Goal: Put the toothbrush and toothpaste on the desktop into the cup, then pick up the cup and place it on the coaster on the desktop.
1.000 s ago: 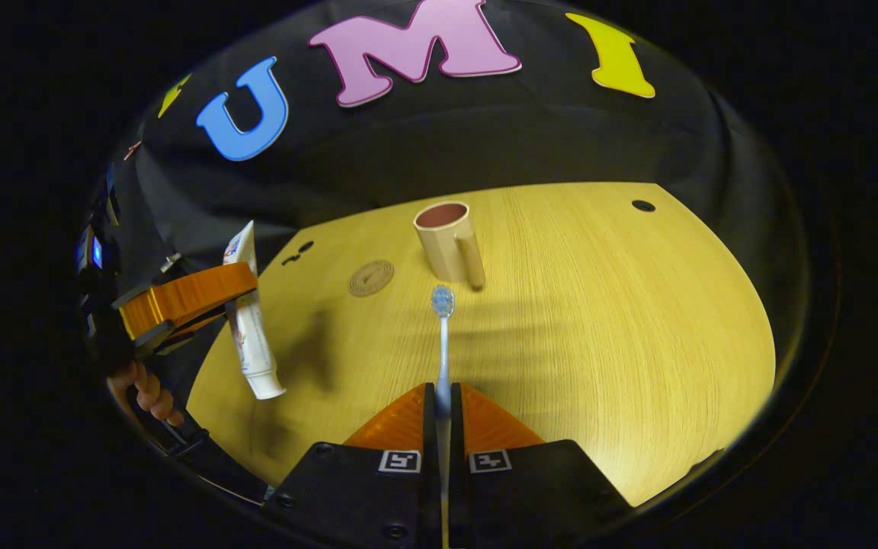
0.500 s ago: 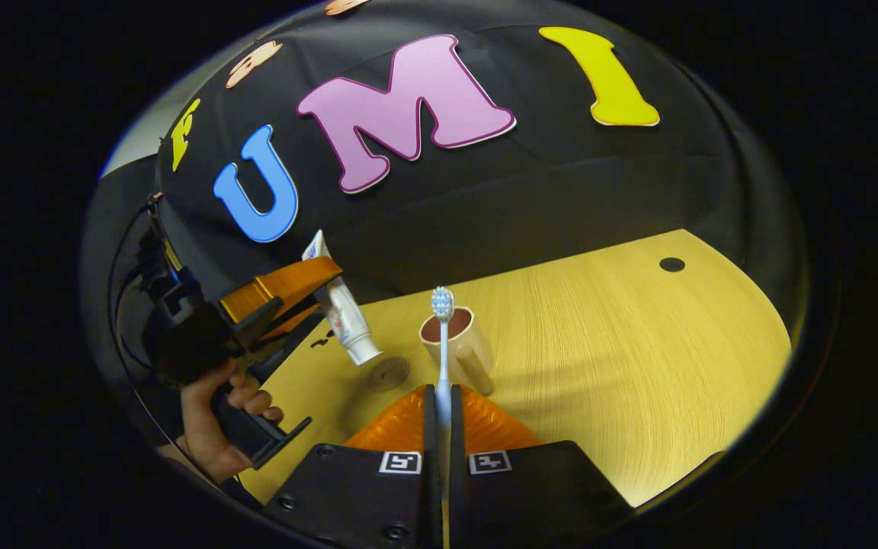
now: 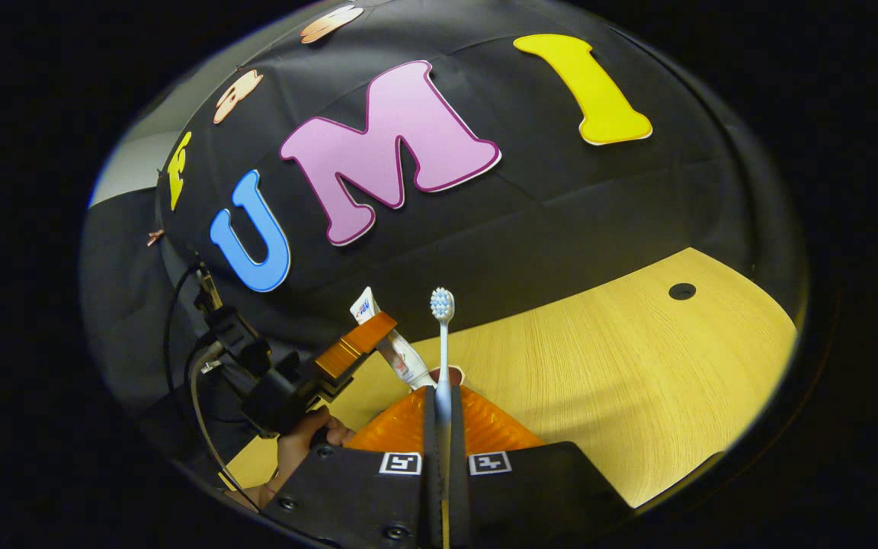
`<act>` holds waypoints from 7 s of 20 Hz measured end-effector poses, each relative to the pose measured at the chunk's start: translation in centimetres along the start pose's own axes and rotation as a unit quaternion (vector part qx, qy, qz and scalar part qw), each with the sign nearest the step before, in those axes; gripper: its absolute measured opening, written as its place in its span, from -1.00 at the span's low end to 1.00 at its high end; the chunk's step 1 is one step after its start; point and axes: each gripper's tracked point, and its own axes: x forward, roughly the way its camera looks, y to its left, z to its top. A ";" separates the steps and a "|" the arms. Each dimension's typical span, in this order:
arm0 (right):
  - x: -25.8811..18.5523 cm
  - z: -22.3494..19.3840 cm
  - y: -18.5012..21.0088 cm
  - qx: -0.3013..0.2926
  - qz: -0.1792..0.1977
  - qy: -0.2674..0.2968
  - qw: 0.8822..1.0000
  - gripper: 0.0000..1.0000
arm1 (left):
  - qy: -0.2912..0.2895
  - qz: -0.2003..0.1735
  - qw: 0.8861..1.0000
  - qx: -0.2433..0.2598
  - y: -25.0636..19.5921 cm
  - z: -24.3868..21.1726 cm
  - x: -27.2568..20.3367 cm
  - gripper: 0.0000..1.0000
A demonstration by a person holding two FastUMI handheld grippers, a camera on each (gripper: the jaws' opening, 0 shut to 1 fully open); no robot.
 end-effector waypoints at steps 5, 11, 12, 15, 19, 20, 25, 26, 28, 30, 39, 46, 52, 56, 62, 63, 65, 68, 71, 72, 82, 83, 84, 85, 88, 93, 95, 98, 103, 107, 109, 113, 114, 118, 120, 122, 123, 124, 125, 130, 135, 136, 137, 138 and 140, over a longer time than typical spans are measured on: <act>3.0 3.9 -0.5 0.014 0.008 -0.048 0.999 -0.84 | 0.030 0.023 0.999 0.028 1.6 -3.1 0.8 -0.54; 8.4 6.7 0.2 0.036 0.028 -0.094 0.995 -0.85 | 0.062 0.005 0.998 0.002 2.1 -6.3 0.3 -0.40; 9.3 6.2 0.2 0.036 0.026 -0.093 0.995 -0.85 | 0.065 0.004 0.998 -0.004 2.1 -6.6 0.3 -0.35; 11.4 4.3 0.0 0.032 0.020 -0.083 0.996 -0.84 | 0.055 0.002 0.998 -0.026 1.9 -6.5 -0.2 -0.24; 12.9 3.6 -0.1 0.042 0.014 -0.086 0.995 -0.85 | 0.047 0.003 0.996 -0.073 2.2 -5.8 -1.3 -0.01; 13.4 3.5 -0.2 0.041 0.011 -0.087 0.995 -0.85 | 0.043 0.002 0.996 -0.076 2.3 -5.3 -1.8 0.19; 14.8 0.5 0.0 0.037 0.006 -0.062 0.997 -0.85 | 0.040 -0.009 0.994 -0.102 1.5 -4.2 -4.8 0.00; 15.1 0.1 0.2 0.031 0.006 -0.059 0.998 -0.84 | 0.039 -0.009 0.993 -0.108 1.5 -4.0 -5.4 0.00; 15.4 -1.0 0.5 0.019 0.007 -0.050 0.999 -0.84 | 0.039 -0.012 0.992 -0.116 1.3 -3.9 -6.6 0.01; 15.4 -1.9 0.4 0.007 0.004 -0.042 0.999 -0.84 | 0.044 -0.013 0.993 -0.112 1.3 -3.7 -7.6 0.02; 14.2 -5.3 -0.3 -0.022 -0.005 -0.005 1.000 -0.64 | 0.088 0.008 0.992 -0.090 2.4 -6.0 -14.1 0.01; 10.1 -6.0 -1.0 -0.058 0.002 0.062 0.996 -0.17 | 0.114 0.035 0.990 -0.081 4.0 -7.7 -18.3 0.01; 6.5 -7.0 -2.4 -0.110 0.006 0.197 0.974 0.03 | 0.127 0.056 0.990 -0.037 6.4 -8.4 -20.9 0.01; 5.7 -9.0 -1.4 -0.179 0.033 0.299 0.937 0.03 | 0.139 0.084 0.987 -0.018 9.0 -9.2 -22.8 0.02; 5.9 -12.7 -1.4 -0.261 0.009 0.400 0.879 0.12 | 0.130 0.102 0.986 -0.013 10.1 -8.8 -25.4 0.02; 6.4 -13.1 -1.5 -0.277 0.002 0.412 0.868 0.11 | 0.129 0.100 0.986 -0.013 10.0 -8.8 -25.6 0.02; 7.4 -14.2 -1.7 -0.292 -0.012 0.438 0.850 0.14 | 0.129 0.096 0.987 -0.012 10.0 -8.8 -26.1 0.02; 8.8 -15.7 -2.7 -0.296 -0.032 0.470 0.831 0.14 | 0.131 0.092 0.987 -0.010 10.2 -8.8 -26.7 0.02; 9.7 -16.4 -3.4 -0.288 -0.047 0.485 0.825 0.15 | 0.134 0.087 0.987 -0.018 10.3 -9.0 -27.3 0.02; 10.0 -16.4 -3.7 -0.290 -0.052 0.487 0.822 0.16 | 0.134 0.087 0.987 -0.022 10.4 -9.0 -27.3 0.02; 11.4 -17.5 -3.8 -0.299 -0.074 0.509 0.804 -0.01 | 0.132 0.088 0.987 -0.034 11.1 -8.4 -27.5 0.02; 11.7 -17.4 -3.9 -0.302 -0.076 0.506 0.804 -0.24 | 0.132 0.087 0.987 -0.035 11.2 -8.4 -27.5 0.02; 11.7 -17.2 -3.7 -0.299 -0.076 0.506 0.806 -0.29 | 0.131 0.087 0.987 -0.035 11.2 -8.3 -27.6 0.02; 11.6 -17.3 -3.6 -0.294 -0.076 0.507 0.807 -0.31 | 0.131 0.087 0.987 -0.037 11.3 -8.3 -27.7 0.02; 11.5 -16.9 -3.2 -0.298 -0.075 0.502 0.808 -0.46 | 0.130 0.086 0.987 -0.040 11.3 -8.0 -28.0 0.02; 13.0 -16.5 0.9 -0.282 -0.051 0.482 0.828 -0.35 | 0.129 0.087 0.987 -0.047 11.9 -7.5 -28.6 0.02; 13.6 -17.2 2.7 -0.289 -0.040 0.481 0.827 -0.36 | 0.127 0.092 0.987 -0.048 12.5 -7.1 -28.9 0.02; 14.4 -18.8 5.1 -0.298 -0.024 0.487 0.821 -0.35 | 0.117 0.098 0.987 -0.056 13.4 -6.2 -29.4 0.02; 15.7 -20.7 8.0 -0.306 -0.010 0.493 0.814 -0.35 | 0.110 0.107 0.986 -0.065 14.9 -5.5 -29.9 0.02; 16.0 -22.0 9.4 -0.308 -0.002 0.501 0.809 -0.36 | 0.110 0.111 0.985 -0.070 15.5 -5.4 -29.8 0.02; 16.2 -22.8 9.8 -0.317 -0.001 0.505 0.803 -0.36 | 0.110 0.111 0.985 -0.072 15.7 -5.2 -29.8 0.02; 16.3 -23.0 10.1 -0.315 -0.004 0.509 0.801 -0.26 | 0.110 0.112 0.985 -0.073 16.0 -5.2 -29.7 0.02; 16.4 -22.9 10.0 -0.321 -0.005 0.507 0.800 -0.36 | 0.110 0.113 0.985 -0.074 16.1 -5.2 -29.7 0.02; 16.6 -23.6 10.2 -0.333 -0.014 0.509 0.794 -0.34 | 0.111 0.115 0.984 -0.080 16.2 -5.2 -29.5 0.02; 16.6 -23.5 9.8 -0.341 -0.019 0.508 0.790 -0.20 | 0.111 0.115 0.984 -0.081 16.0 -4.9 -29.4 0.01; 16.1 -23.1 9.8 -0.340 -0.019 0.510 0.790 0.00 | 0.112 0.114 0.984 -0.077 15.8 -4.7 -29.4 0.02; 16.1 -22.9 9.8 -0.340 -0.019 0.508 0.791 -0.02 | 0.117 0.114 0.984 -0.073 15.8 -4.8 -29.4 0.02; 16.1 -22.5 10.0 -0.338 -0.018 0.503 0.795 -0.02 | 0.121 0.113 0.984 -0.070 15.7 -4.7 -29.5 0.02; 16.1 -22.0 10.2 -0.336 -0.016 0.496 0.801 0.01 | 0.126 0.113 0.983 -0.068 15.5 -4.7 -29.6 0.02; 14.7 -18.6 11.2 -0.324 -0.008 0.459 0.827 0.19 | 0.149 0.119 0.980 -0.061 15.6 -4.4 -29.8 0.02; 12.0 -12.9 12.6 -0.300 -0.011 0.372 0.878 0.28 | 0.180 0.130 0.974 -0.035 15.5 -4.0 -30.2 0.02; 11.2 -12.0 12.9 -0.287 -0.014 0.355 0.890 0.33 | 0.188 0.134 0.973 -0.028 15.5 -3.8 -30.3 0.03; 10.1 -11.1 13.4 -0.271 -0.014 0.342 0.900 0.35 | 0.196 0.137 0.971 -0.021 15.3 -3.6 -30.4 0.03; 8.9 -10.4 13.9 -0.258 -0.013 0.329 0.908 0.34 | 0.202 0.140 0.969 -0.012 14.9 -3.0 -30.6 0.03; 6.6 -8.8 14.7 -0.252 -0.001 0.301 0.920 0.34 | 0.213 0.146 0.966 0.006 14.4 -1.8 -31.0 0.02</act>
